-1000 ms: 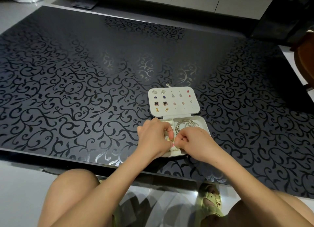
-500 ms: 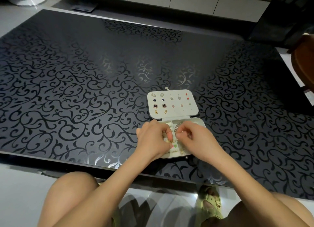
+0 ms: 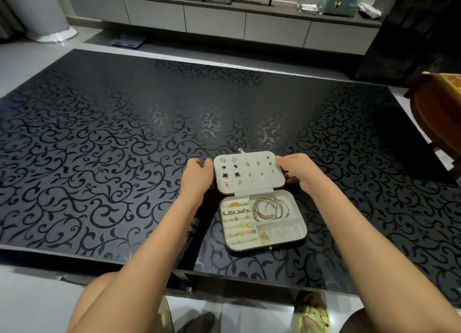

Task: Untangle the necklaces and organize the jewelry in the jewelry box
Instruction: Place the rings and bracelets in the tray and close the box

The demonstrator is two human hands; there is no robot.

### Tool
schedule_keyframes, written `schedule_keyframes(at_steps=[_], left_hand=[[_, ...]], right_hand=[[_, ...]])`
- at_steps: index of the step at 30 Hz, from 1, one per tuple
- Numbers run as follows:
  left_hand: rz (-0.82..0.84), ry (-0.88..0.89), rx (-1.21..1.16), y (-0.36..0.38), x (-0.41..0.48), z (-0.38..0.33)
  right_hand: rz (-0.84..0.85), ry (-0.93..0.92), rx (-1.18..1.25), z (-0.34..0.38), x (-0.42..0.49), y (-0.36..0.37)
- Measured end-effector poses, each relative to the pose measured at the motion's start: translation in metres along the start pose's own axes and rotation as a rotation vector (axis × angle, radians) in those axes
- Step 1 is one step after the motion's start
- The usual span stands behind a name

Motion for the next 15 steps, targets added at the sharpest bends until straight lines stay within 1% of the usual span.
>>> schedule_keyframes(at_steps=[4,6,8,10,11,14,15], left_hand=[[0.112,-0.016,-0.005,0.010,0.009,-0.021],[0.200,0.013,-0.051,0.015,0.011,-0.028],[0.283,0.098,-0.100,0.015,0.006,-0.040],[0.318,0.212,-0.080,0.008,-0.004,-0.052],[0.315,0.276,-0.061,0.004,-0.009,-0.058],[0.271,0.422,0.005,-0.007,-0.022,-0.068],[0.245,0.452,0.032,-0.009,-0.027,-0.070]], right_hand=[[0.031,0.032,0.016,0.004,-0.006,0.001],[0.072,0.014,0.105,0.010,-0.015,0.001],[0.133,-0.041,0.181,0.020,-0.026,0.001],[0.139,-0.139,0.166,0.033,-0.036,-0.006],[0.082,-0.228,0.120,0.043,-0.041,-0.014],[-0.257,-0.689,-0.204,0.089,-0.072,-0.033],[-0.316,-0.815,-0.297,0.103,-0.089,-0.029]])
Point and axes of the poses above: each hand's wrist, its own x-axis towards the middle knuckle, its own y-axis out of the palm, z = x × y, the point moved 9 cm from there along x, towards the middle knuckle, and after that the axes turned 8 degrees about x, right-handed, at the moved point
